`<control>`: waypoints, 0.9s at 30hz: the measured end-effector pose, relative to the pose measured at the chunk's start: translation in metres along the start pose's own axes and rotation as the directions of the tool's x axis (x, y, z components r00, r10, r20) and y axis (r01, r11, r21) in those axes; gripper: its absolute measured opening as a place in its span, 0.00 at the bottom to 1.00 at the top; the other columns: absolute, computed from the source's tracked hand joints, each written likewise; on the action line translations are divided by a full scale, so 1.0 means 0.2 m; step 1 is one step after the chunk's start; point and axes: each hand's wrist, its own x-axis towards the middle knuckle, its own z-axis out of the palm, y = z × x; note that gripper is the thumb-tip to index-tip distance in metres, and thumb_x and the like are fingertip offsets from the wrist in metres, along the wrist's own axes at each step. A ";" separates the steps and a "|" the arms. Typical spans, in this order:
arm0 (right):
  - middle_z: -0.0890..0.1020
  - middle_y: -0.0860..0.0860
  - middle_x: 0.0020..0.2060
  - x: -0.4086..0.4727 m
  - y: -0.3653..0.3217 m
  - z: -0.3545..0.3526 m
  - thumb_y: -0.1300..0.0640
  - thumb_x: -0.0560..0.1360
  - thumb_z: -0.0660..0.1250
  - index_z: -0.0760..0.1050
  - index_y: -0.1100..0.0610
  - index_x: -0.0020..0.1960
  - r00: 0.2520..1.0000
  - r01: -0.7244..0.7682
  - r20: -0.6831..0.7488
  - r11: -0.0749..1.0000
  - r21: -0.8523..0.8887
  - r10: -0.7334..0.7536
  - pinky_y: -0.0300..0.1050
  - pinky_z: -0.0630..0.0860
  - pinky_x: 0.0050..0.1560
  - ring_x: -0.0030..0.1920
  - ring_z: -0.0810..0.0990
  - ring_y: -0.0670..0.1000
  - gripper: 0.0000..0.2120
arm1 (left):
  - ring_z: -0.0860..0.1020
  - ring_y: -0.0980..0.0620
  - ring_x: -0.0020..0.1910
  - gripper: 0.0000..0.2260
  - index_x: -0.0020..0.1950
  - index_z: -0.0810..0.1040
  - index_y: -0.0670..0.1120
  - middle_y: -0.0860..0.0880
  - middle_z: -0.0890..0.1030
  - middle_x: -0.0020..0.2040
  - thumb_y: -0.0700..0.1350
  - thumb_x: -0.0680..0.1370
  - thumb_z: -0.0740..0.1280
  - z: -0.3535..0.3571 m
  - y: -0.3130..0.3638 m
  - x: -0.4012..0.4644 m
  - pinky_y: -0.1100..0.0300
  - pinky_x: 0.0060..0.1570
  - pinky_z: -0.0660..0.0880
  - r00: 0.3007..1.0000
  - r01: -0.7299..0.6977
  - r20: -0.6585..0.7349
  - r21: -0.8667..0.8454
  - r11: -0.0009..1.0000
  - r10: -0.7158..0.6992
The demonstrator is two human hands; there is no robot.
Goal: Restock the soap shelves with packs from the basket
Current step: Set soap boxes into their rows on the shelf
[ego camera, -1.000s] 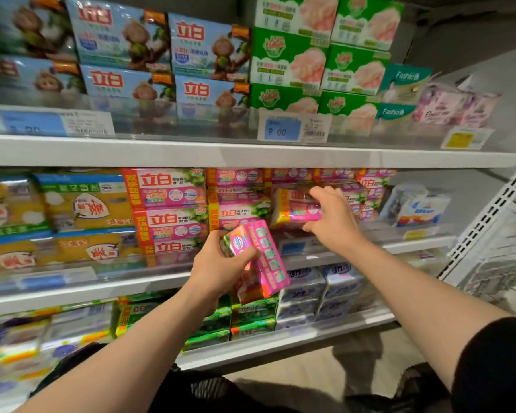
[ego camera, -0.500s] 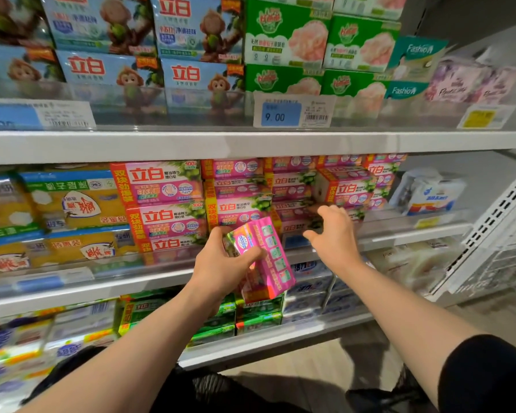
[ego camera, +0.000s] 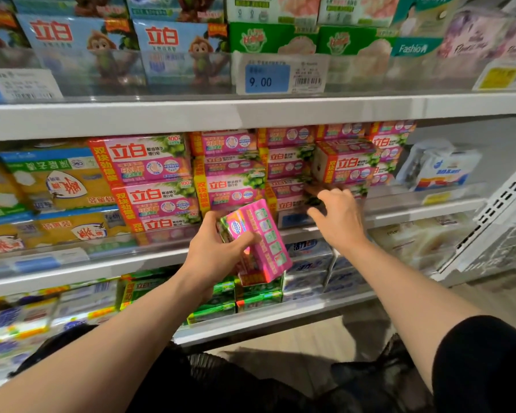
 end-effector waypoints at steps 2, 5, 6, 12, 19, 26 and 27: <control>0.79 0.58 0.48 0.03 0.01 -0.01 0.57 0.79 0.63 0.78 0.62 0.53 0.999 -0.039 0.021 0.999 0.027 0.038 0.48 0.65 0.44 0.53 0.73 0.60 0.10 | 0.83 0.48 0.48 0.20 0.59 0.69 0.54 0.49 0.82 0.51 0.46 0.73 0.74 0.01 0.00 0.00 0.44 0.46 0.81 1.000 0.006 -0.005 -0.019 1.000 -0.006; 0.80 0.60 0.46 0.06 0.02 0.01 0.60 0.78 0.62 0.78 0.64 0.49 0.998 -0.069 0.008 0.994 0.081 0.068 0.48 0.67 0.42 0.50 0.76 0.62 0.08 | 0.83 0.49 0.48 0.21 0.61 0.69 0.53 0.49 0.82 0.51 0.44 0.73 0.74 0.03 -0.01 -0.02 0.45 0.45 0.82 1.000 0.003 -0.014 -0.042 0.999 -0.003; 0.80 0.61 0.46 0.06 0.02 0.02 0.60 0.77 0.62 0.78 0.64 0.49 0.997 -0.078 0.017 0.992 0.101 0.077 0.47 0.67 0.42 0.49 0.77 0.62 0.09 | 0.83 0.48 0.48 0.21 0.61 0.69 0.53 0.48 0.82 0.51 0.44 0.73 0.74 0.04 -0.01 -0.02 0.45 0.46 0.82 1.000 0.005 -0.017 -0.053 0.999 -0.006; 0.80 0.55 0.50 0.03 0.03 0.00 0.49 0.77 0.66 0.78 0.59 0.59 0.997 -0.021 0.075 0.977 0.212 0.005 0.49 0.71 0.48 0.54 0.76 0.59 0.17 | 0.83 0.46 0.45 0.19 0.57 0.69 0.47 0.43 0.81 0.52 0.44 0.72 0.74 0.12 0.05 -0.06 0.56 0.34 0.80 1.000 -0.005 -0.001 -0.228 0.974 0.004; 0.83 0.48 0.49 -0.08 0.01 -0.26 0.43 0.65 0.76 0.79 0.49 0.54 0.941 -0.184 0.310 0.562 0.806 -0.138 0.39 0.77 0.48 0.50 0.81 0.45 0.20 | 0.83 0.44 0.49 0.23 0.53 0.63 0.47 0.40 0.79 0.56 0.47 0.70 0.76 0.27 0.12 -0.06 0.50 0.38 0.81 0.999 0.001 -0.039 -0.410 0.912 -0.019; 0.76 0.55 0.57 -0.13 0.07 -0.29 0.67 0.58 0.80 0.67 0.53 0.56 0.948 -0.317 0.291 0.430 0.846 0.126 0.52 0.80 0.50 0.58 0.78 0.55 0.34 | 0.83 0.45 0.48 0.20 0.54 0.62 0.46 0.37 0.77 0.58 0.48 0.75 0.72 0.40 0.17 -0.08 0.56 0.40 0.81 0.999 0.000 0.034 -0.488 0.873 0.019; 0.77 0.56 0.58 -0.12 0.08 -0.30 0.66 0.58 0.79 0.67 0.52 0.54 0.933 -0.352 0.303 0.318 0.880 0.194 0.49 0.81 0.45 0.57 0.79 0.55 0.31 | 0.83 0.45 0.46 0.18 0.54 0.63 0.46 0.36 0.78 0.56 0.48 0.76 0.71 0.41 0.17 -0.08 0.56 0.40 0.81 0.998 0.016 0.058 -0.505 0.863 0.016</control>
